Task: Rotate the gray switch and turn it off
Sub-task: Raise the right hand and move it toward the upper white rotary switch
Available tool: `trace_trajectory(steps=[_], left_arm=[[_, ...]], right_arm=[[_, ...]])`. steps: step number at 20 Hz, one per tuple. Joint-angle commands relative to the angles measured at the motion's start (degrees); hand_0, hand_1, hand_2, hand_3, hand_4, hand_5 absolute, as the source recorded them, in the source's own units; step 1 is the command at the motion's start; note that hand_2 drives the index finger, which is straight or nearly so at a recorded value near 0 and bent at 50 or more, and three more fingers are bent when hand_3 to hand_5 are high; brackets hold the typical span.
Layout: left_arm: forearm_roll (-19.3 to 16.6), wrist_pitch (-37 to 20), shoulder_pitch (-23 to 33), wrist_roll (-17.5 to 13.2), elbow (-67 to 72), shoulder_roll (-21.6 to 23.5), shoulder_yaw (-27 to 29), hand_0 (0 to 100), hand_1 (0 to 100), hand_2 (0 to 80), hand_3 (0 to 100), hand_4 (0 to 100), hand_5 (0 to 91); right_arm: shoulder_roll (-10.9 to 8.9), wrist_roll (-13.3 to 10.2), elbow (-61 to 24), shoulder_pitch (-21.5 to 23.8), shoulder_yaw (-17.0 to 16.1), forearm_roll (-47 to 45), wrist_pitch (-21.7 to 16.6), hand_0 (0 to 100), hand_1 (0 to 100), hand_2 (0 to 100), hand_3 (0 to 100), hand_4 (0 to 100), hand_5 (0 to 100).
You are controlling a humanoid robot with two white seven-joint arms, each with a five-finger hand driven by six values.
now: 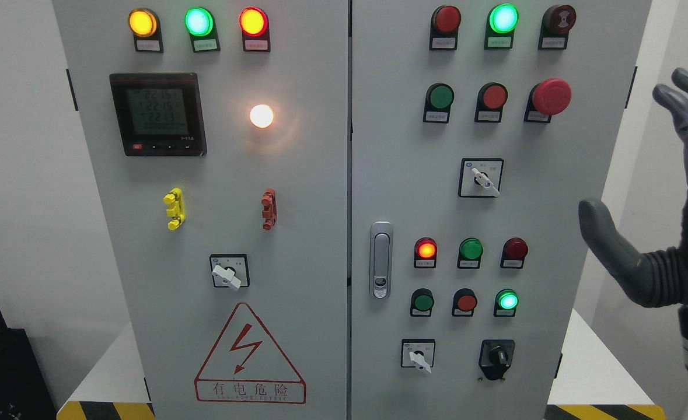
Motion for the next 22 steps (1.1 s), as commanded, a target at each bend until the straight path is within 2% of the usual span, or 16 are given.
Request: trace_trajectory(steps=[1, 11, 13, 14, 16, 18, 19, 21, 22], left_arm=[[-0.4, 0.0, 0.1, 0.1, 1.3, 0.0, 1.8, 12, 39, 0.0, 0, 0, 0.0], [-0.4, 0.0, 0.0, 0.1, 1.3, 0.0, 1.8, 12, 39, 0.0, 0, 0, 0.0], [-0.4, 0.0, 0.1, 0.1, 1.3, 0.0, 1.8, 12, 39, 0.0, 0, 0, 0.0], [-0.4, 0.0, 0.1, 0.1, 1.3, 0.0, 1.8, 12, 39, 0.0, 0, 0, 0.0], [-0.4, 0.0, 0.0, 0.1, 1.3, 0.0, 1.8, 12, 39, 0.0, 0, 0, 0.0], [-0.4, 0.0, 0.0, 0.1, 1.3, 0.0, 1.8, 12, 39, 0.0, 0, 0, 0.0], [-0.4, 0.0, 0.0, 0.1, 1.3, 0.0, 1.8, 12, 39, 0.0, 0, 0, 0.0], [-0.4, 0.0, 0.0, 0.1, 1.3, 0.0, 1.8, 12, 39, 0.0, 0, 0, 0.0], [-0.4, 0.0, 0.0, 0.1, 1.3, 0.0, 1.8, 12, 39, 0.0, 0, 0, 0.0]], right_arm=[[0.54, 0.0, 0.0, 0.0, 0.6, 0.1, 0.1, 18, 21, 1, 5, 0, 0], [0.71, 0.0, 0.8, 0.0, 0.6, 0.2, 0.8, 19, 25, 2, 5, 0, 0], [1.94, 0.0, 1.6, 0.1, 0.8, 0.3, 1.2, 19, 27, 2, 6, 0, 0], [2.29, 0.0, 2.3, 0.1, 0.8, 0.3, 2.5, 20, 29, 5, 10, 0, 0], [2.56, 0.0, 3.7, -0.1, 1.1, 0.2, 7.1, 22, 34, 18, 35, 25, 20], [2.65, 0.0, 5.0, -0.1, 1.4, 0.1, 9.1, 22, 37, 26, 46, 31, 26], [2.91, 0.0, 5.7, -0.1, 1.8, -0.1, 9.3, 22, 38, 27, 47, 32, 27], [3.88, 0.1, 6.4, -0.2, 2.0, -0.3, 9.3, 20, 40, 33, 55, 39, 43], [4.05, 0.1, 6.6, -0.3, 2.3, -0.3, 9.4, 20, 40, 34, 57, 41, 47]])
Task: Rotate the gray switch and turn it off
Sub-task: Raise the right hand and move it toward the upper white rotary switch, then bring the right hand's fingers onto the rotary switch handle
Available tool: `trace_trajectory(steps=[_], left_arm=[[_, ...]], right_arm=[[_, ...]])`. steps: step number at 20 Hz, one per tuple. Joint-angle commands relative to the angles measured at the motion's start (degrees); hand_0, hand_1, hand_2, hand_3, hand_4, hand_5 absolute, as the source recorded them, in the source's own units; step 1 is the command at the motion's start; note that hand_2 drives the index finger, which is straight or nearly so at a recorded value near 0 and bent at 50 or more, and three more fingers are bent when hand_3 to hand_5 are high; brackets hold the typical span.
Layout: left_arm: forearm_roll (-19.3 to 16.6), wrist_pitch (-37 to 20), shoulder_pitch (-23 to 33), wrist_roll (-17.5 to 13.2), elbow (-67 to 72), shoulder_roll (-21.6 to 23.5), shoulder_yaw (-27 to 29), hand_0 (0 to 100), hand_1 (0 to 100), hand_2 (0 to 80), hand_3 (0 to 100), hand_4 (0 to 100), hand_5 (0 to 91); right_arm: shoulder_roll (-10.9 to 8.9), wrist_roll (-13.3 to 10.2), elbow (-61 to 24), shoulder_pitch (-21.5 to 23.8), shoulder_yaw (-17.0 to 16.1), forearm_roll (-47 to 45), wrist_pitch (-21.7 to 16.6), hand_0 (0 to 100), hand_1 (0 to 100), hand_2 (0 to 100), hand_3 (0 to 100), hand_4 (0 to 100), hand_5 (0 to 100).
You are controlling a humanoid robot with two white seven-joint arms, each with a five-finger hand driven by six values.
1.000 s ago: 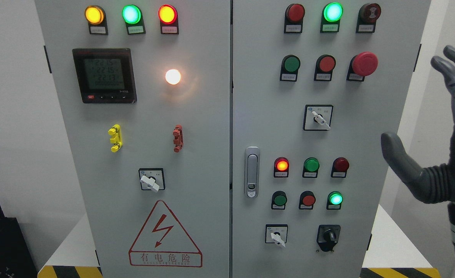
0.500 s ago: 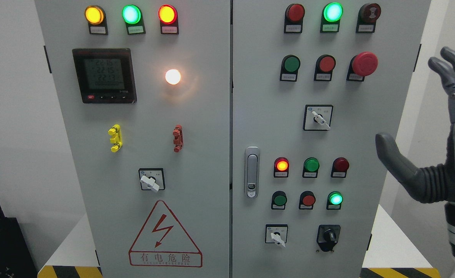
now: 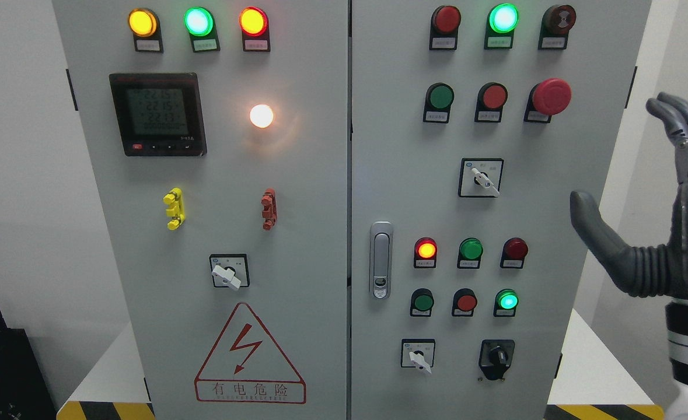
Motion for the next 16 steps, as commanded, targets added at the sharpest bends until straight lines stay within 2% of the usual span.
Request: trace_trajectory(steps=[1, 2, 3, 5, 7, 8, 10, 16], left_arm=[[-0.4, 0.0, 0.0, 0.0, 1.3, 0.0, 1.8, 12, 39, 0.0, 0, 0, 0.0], [-0.4, 0.0, 0.0, 0.0, 1.3, 0.0, 1.8, 12, 39, 0.0, 0, 0, 0.0], [-0.4, 0.0, 0.0, 0.0, 1.3, 0.0, 1.8, 12, 39, 0.0, 0, 0, 0.0], [-0.4, 0.0, 0.0, 0.0, 1.3, 0.0, 1.8, 12, 39, 0.0, 0, 0, 0.0], [-0.4, 0.0, 0.0, 0.0, 1.3, 0.0, 1.8, 12, 39, 0.0, 0, 0, 0.0], [-0.4, 0.0, 0.0, 0.0, 1.3, 0.0, 1.8, 12, 39, 0.0, 0, 0, 0.0], [-0.4, 0.0, 0.0, 0.0, 1.3, 0.0, 1.8, 12, 39, 0.0, 0, 0, 0.0], [-0.4, 0.0, 0.1, 0.0, 1.3, 0.0, 1.8, 12, 39, 0.0, 0, 0, 0.0]], right_arm=[[2.30, 0.1, 3.9, -0.3, 1.8, -0.3, 1.4, 20, 40, 37, 63, 47, 58], [2.30, 0.1, 4.2, -0.5, 2.4, -0.3, 2.6, 20, 38, 41, 68, 54, 67], [2.38, 0.1, 4.4, -0.8, 3.0, -0.3, 3.9, 20, 37, 42, 69, 55, 69], [3.78, 0.2, 5.0, -1.2, 3.4, -0.4, 4.8, 20, 32, 48, 75, 61, 77], [4.58, 0.3, 5.5, -1.3, 3.6, -0.1, 5.0, 18, 30, 52, 77, 63, 79], [4.67, 1.1, 5.5, -1.5, 4.2, 0.1, 5.6, 17, 28, 54, 77, 64, 81], [4.76, 2.3, 5.6, -2.0, 5.3, 0.1, 8.3, 15, 24, 57, 79, 66, 83], [4.93, 2.7, 6.5, -3.2, 7.7, 0.2, 11.3, 8, 22, 61, 82, 70, 87]])
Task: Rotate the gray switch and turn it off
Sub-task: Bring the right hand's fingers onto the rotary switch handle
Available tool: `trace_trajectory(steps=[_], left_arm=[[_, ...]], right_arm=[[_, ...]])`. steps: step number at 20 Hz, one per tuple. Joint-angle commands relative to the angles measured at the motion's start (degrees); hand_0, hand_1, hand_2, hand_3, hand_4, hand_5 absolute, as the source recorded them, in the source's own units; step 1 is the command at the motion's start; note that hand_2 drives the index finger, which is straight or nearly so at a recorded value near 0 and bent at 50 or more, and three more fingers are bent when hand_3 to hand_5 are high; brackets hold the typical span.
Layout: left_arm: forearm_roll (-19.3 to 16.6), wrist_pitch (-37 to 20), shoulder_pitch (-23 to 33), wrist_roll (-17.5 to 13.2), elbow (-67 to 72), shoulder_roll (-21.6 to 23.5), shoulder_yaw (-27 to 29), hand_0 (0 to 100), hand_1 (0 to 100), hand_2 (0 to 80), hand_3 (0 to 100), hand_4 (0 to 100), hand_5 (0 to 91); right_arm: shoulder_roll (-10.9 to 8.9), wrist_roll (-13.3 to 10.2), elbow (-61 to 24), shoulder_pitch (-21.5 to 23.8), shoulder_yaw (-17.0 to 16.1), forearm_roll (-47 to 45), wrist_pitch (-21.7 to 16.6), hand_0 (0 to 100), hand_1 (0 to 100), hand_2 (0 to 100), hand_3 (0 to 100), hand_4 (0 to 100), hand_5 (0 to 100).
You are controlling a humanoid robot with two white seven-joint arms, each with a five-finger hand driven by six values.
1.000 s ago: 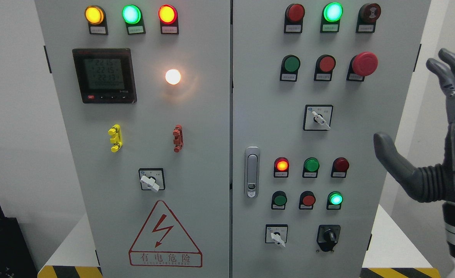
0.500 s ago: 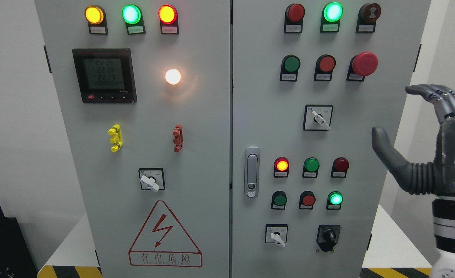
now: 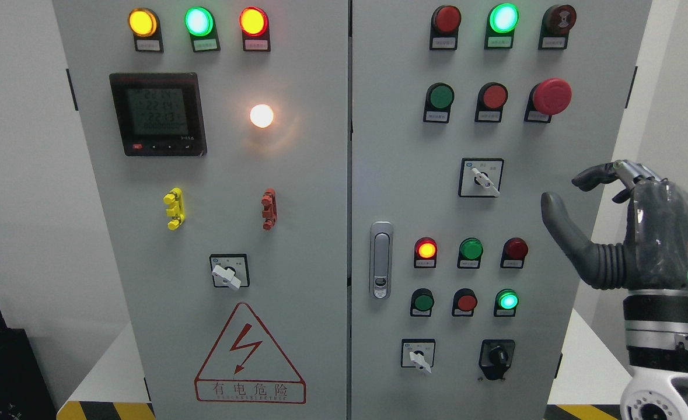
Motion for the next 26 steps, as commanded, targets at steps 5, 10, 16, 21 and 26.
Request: trace_trajectory(steps=[5, 10, 16, 21, 26], left_arm=[[-0.4, 0.0, 0.1, -0.1, 1.3, 0.0, 1.8, 12, 39, 0.0, 0, 0, 0.0], [-0.4, 0.0, 0.0, 0.0, 1.3, 0.0, 1.8, 12, 39, 0.0, 0, 0, 0.0], [-0.4, 0.0, 0.1, -0.1, 1.3, 0.0, 1.8, 12, 39, 0.0, 0, 0, 0.0], [-0.4, 0.0, 0.0, -0.1, 1.3, 0.0, 1.8, 12, 39, 0.0, 0, 0, 0.0], [-0.4, 0.0, 0.0, -0.1, 1.3, 0.0, 1.8, 12, 39, 0.0, 0, 0, 0.0]], right_arm=[[3.45, 0.4, 3.6, -2.3, 5.2, 1.7, 1.6, 7, 26, 62, 82, 71, 87], [3.53, 0.4, 4.5, -2.4, 5.9, 3.6, 2.3, 6, 35, 62, 82, 71, 88], [3.89, 0.7, 5.8, -3.3, 6.0, 4.3, 3.0, 6, 44, 60, 82, 71, 88], [4.85, 0.7, 6.6, -4.9, 6.0, 4.4, 2.9, 7, 44, 60, 82, 71, 89], [4.94, 1.3, 7.9, -5.9, 6.0, 4.3, 3.5, 8, 43, 60, 82, 72, 89]])
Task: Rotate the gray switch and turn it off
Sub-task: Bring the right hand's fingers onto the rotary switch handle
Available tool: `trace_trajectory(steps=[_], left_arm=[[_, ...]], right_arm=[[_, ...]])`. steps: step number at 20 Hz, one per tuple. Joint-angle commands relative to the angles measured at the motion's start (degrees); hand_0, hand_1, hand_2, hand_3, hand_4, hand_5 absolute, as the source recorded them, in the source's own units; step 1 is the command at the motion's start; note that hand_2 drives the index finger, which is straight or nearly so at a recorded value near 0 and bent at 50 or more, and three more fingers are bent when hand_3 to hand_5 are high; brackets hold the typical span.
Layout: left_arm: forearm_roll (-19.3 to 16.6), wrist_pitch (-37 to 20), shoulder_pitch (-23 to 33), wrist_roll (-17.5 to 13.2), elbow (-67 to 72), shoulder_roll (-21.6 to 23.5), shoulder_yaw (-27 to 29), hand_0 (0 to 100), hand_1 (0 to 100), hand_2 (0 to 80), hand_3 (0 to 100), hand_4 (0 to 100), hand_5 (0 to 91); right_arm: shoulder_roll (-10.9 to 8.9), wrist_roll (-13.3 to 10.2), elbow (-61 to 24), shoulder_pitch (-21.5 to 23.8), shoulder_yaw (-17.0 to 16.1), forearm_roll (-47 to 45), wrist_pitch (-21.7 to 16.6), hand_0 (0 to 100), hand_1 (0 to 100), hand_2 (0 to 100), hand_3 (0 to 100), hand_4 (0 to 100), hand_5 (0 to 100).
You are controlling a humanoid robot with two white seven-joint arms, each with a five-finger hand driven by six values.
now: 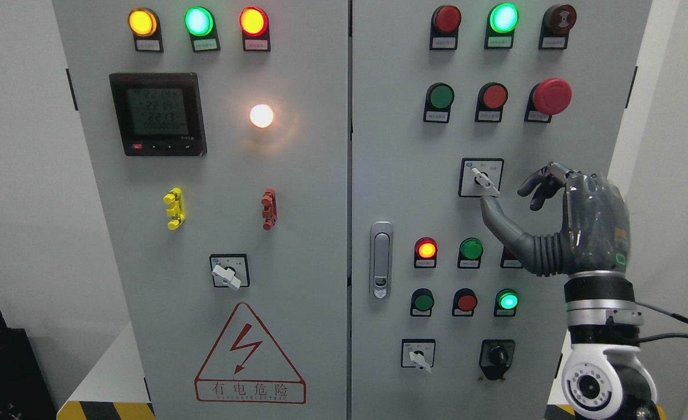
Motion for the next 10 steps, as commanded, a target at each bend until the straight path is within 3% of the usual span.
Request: trace_trajectory(steps=[1, 10], left_arm=[[-0.4, 0.0, 0.0, 0.0, 1.3, 0.0, 1.8, 12, 39, 0.0, 0, 0, 0.0], [-0.4, 0.0, 0.0, 0.0, 1.3, 0.0, 1.8, 12, 39, 0.0, 0, 0, 0.0]], right_arm=[[1.08, 0.4, 2.8, -1.8, 0.7, 0.1, 0.9, 9, 42, 60, 82, 71, 89], [1.08, 0.3, 3.4, -2.2, 0.8, 0.2, 1.0, 13, 40, 60, 82, 71, 88]])
